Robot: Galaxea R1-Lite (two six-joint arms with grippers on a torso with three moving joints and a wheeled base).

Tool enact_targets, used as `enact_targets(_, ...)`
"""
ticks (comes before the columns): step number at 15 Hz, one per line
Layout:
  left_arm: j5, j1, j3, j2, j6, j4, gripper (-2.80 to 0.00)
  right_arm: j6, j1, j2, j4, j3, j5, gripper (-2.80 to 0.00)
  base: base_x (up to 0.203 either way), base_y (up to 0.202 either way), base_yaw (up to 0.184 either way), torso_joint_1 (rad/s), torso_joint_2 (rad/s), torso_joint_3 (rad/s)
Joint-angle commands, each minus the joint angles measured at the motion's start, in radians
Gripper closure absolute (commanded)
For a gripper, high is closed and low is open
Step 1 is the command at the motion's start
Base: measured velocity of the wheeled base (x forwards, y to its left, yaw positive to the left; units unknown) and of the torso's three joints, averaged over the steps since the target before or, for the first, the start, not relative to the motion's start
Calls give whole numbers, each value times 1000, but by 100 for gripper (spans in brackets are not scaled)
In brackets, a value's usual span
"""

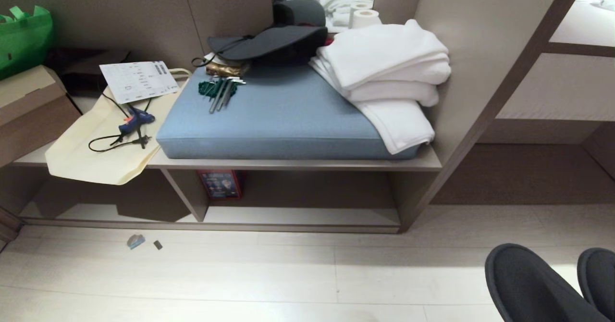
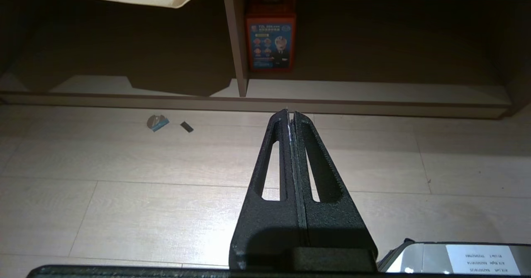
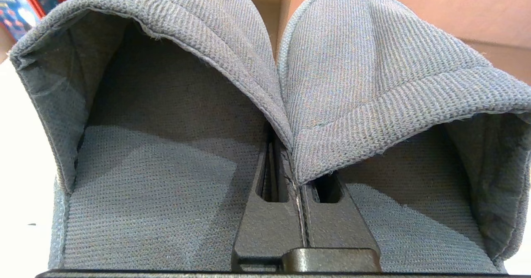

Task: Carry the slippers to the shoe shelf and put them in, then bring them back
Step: Place the slippers on the floor

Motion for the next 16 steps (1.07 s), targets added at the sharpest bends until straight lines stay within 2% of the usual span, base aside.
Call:
enact_targets(1, 0, 0, 0, 1, 0, -1, 0, 0, 0, 2, -1, 0, 0, 0, 0, 0, 0, 4, -5, 205)
enact_targets(16, 0, 0, 0, 1, -2, 0, 0, -7, 0, 2, -1, 0, 0, 0, 0, 0, 0, 3, 1, 204)
